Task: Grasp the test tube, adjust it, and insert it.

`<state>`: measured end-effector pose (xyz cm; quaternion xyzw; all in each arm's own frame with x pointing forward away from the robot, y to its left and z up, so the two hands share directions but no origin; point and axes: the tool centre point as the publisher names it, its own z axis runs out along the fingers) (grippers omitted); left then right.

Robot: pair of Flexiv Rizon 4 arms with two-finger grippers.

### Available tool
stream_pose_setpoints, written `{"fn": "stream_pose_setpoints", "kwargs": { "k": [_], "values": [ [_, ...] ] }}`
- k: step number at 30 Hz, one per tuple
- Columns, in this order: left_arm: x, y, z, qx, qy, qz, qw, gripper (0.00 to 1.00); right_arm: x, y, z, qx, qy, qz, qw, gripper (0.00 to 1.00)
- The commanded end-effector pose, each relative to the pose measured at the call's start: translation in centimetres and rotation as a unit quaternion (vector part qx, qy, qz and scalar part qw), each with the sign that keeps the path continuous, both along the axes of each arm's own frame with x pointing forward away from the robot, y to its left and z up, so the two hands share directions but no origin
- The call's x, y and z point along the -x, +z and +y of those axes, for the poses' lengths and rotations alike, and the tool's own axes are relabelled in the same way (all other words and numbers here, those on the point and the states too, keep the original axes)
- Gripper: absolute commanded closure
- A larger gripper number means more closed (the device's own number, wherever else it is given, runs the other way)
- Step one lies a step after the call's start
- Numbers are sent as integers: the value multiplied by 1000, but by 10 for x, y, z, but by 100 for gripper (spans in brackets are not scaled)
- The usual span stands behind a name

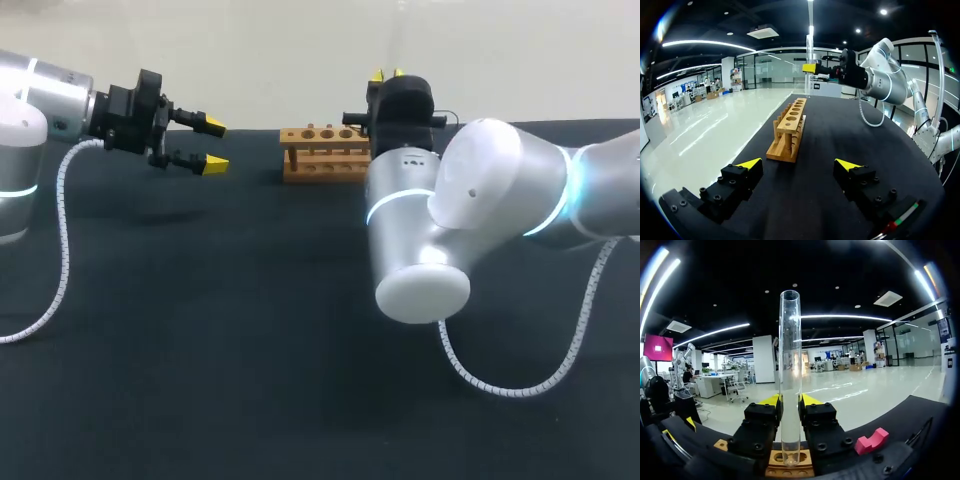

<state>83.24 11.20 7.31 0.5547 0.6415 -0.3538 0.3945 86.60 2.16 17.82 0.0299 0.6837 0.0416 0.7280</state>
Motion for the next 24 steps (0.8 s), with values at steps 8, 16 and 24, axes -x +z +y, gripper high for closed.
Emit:
{"fn": "stream_pose_setpoints", "kwargs": {
  "k": [8,16,24],
  "values": [
    [-1,-1,0,1,-1,-1,1000,0,-20,-11,2,8,6,-16,1000,100],
    [-1,-1,0,1,-1,-1,1000,0,-23,-17,-1,6,4,-19,1000,100],
    [-1,-1,0,1,-1,-1,1000,0,-24,-22,-8,6,2,-18,1000,100]
  ]
}}
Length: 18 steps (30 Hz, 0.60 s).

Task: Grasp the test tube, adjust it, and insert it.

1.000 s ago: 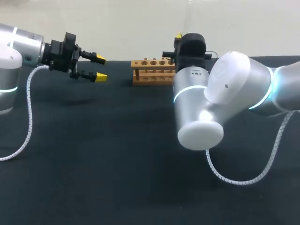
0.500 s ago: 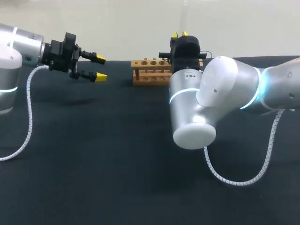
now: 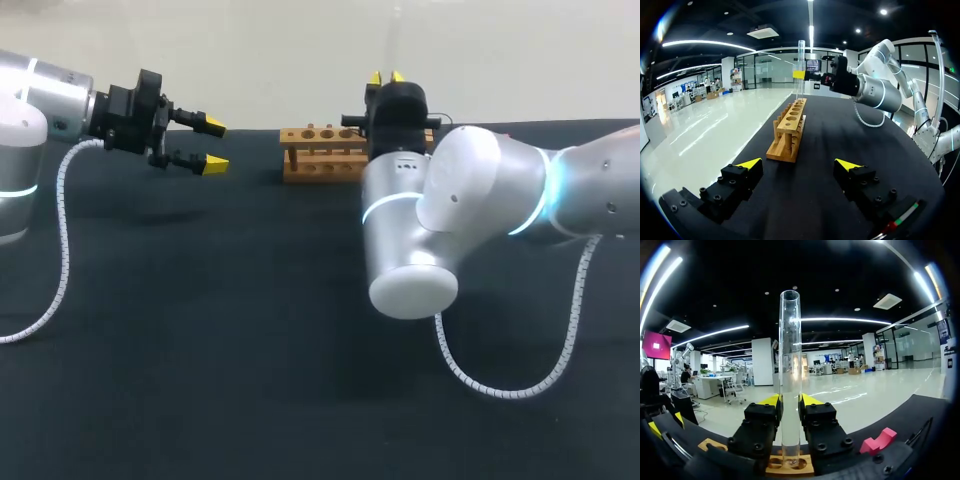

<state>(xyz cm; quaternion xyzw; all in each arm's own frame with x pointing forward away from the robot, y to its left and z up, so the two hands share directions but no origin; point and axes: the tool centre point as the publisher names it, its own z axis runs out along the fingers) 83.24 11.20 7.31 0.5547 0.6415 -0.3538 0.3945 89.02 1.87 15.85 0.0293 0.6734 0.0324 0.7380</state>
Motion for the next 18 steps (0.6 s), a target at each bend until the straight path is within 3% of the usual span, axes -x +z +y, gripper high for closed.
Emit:
{"fn": "stream_pose_setpoints", "kwargs": {
  "k": [1,18],
  "values": [
    [-1,-1,0,1,-1,-1,1000,0,0,-3,-6,0,9,-4,1000,100],
    [-1,-1,0,1,-1,-1,1000,0,-7,-22,-10,-7,23,5,1000,100]
  ]
}}
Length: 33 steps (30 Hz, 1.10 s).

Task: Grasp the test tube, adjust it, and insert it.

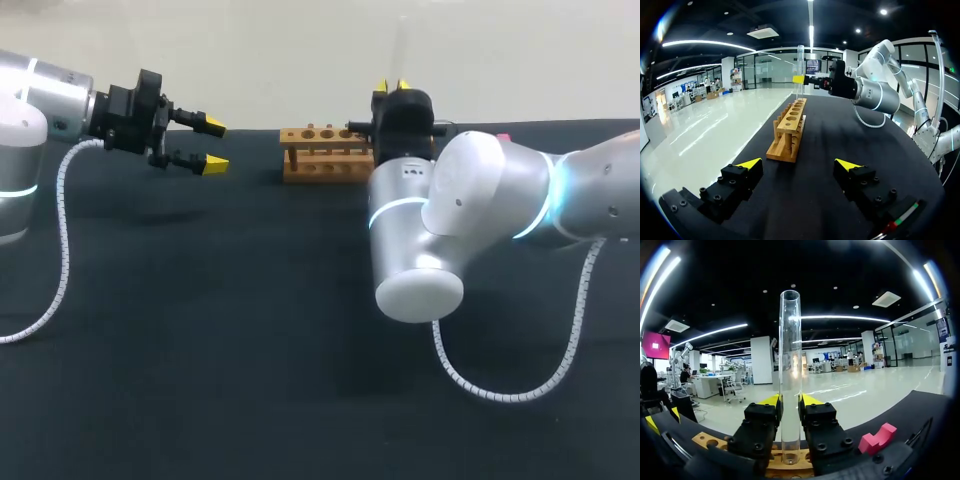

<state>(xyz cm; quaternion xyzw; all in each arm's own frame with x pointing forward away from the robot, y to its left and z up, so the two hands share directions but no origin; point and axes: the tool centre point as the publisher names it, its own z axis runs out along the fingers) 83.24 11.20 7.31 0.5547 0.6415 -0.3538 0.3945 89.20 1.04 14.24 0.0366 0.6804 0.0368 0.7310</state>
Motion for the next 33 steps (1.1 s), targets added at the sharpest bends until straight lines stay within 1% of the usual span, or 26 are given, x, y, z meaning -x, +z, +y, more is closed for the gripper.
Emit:
{"fn": "stream_pose_setpoints", "kwargs": {
  "k": [1,10,20,25,33],
  "values": [
    [-1,-1,0,1,-1,-1,1000,0,-5,-8,-2,0,25,-4,1000,100],
    [-1,-1,0,1,-1,-1,1000,0,-8,-21,0,-7,33,0,999,100],
    [-1,-1,0,1,-1,-1,1000,0,-3,-36,6,-3,46,10,999,100],
    [-1,-1,0,1,-1,-1,1000,0,-4,-40,5,-8,43,6,999,100],
    [-1,-1,0,1,-1,-1,1000,0,-2,-50,5,-14,58,13,998,100]
  ]
}}
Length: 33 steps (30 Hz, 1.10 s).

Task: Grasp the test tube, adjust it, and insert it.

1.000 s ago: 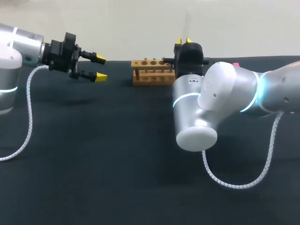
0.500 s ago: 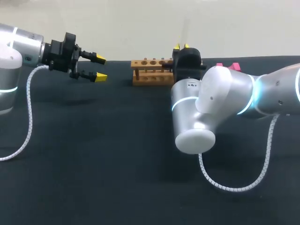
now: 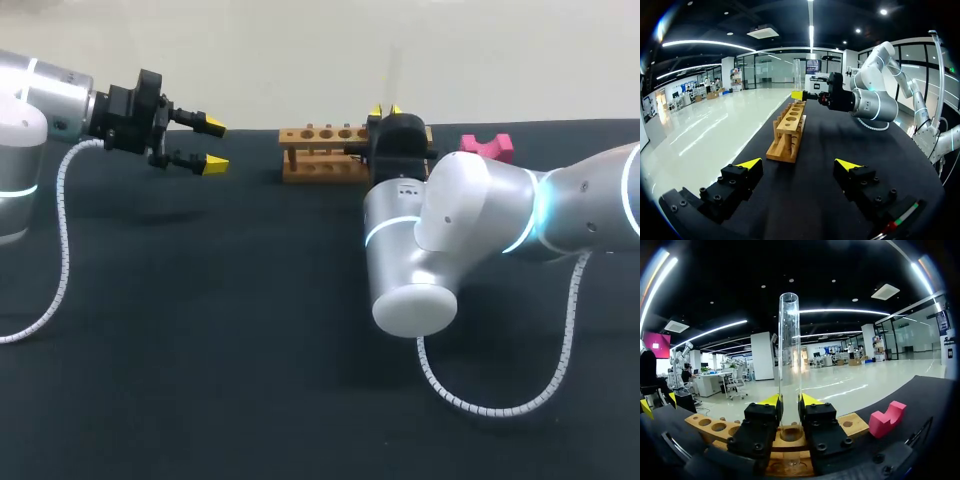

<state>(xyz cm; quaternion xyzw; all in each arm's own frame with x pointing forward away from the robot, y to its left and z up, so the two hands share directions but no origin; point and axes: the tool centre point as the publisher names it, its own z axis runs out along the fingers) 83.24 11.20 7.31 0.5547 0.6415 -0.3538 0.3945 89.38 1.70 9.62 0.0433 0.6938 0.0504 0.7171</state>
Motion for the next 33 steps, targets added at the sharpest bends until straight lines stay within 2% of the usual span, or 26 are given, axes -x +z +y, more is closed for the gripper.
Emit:
{"fn": "stream_pose_setpoints", "kwargs": {
  "k": [1,4,9,18,22,23,24,25,26,33],
  "values": [
    [-1,-1,0,1,-1,-1,1000,0,0,-5,-1,0,53,-6,999,100],
    [-1,-1,0,1,-1,-1,1000,0,1,-7,-1,-2,55,-2,998,100],
    [-1,-1,0,1,-1,-1,1000,0,1,-8,0,-5,58,0,998,76],
    [-1,-1,0,1,-1,-1,1000,0,-1,-6,-2,-5,57,-6,998,63],
    [-1,-1,0,1,-1,-1,1000,0,0,-4,-2,-5,55,-9,998,61],
    [-1,-1,0,1,-1,-1,1000,0,0,-3,-2,-5,54,-9,998,56],
    [-1,-1,0,1,-1,-1,1000,0,1,-3,-2,-6,53,-10,999,42],
    [-1,-1,0,1,-1,-1,1000,0,1,-2,-2,-6,53,-10,999,26],
    [-1,-1,0,1,-1,-1,1000,0,2,-1,-2,-6,54,-10,998,0],
    [-1,-1,0,1,-1,-1,1000,0,16,13,-1,-5,90,-16,996,0]
  ]
}}
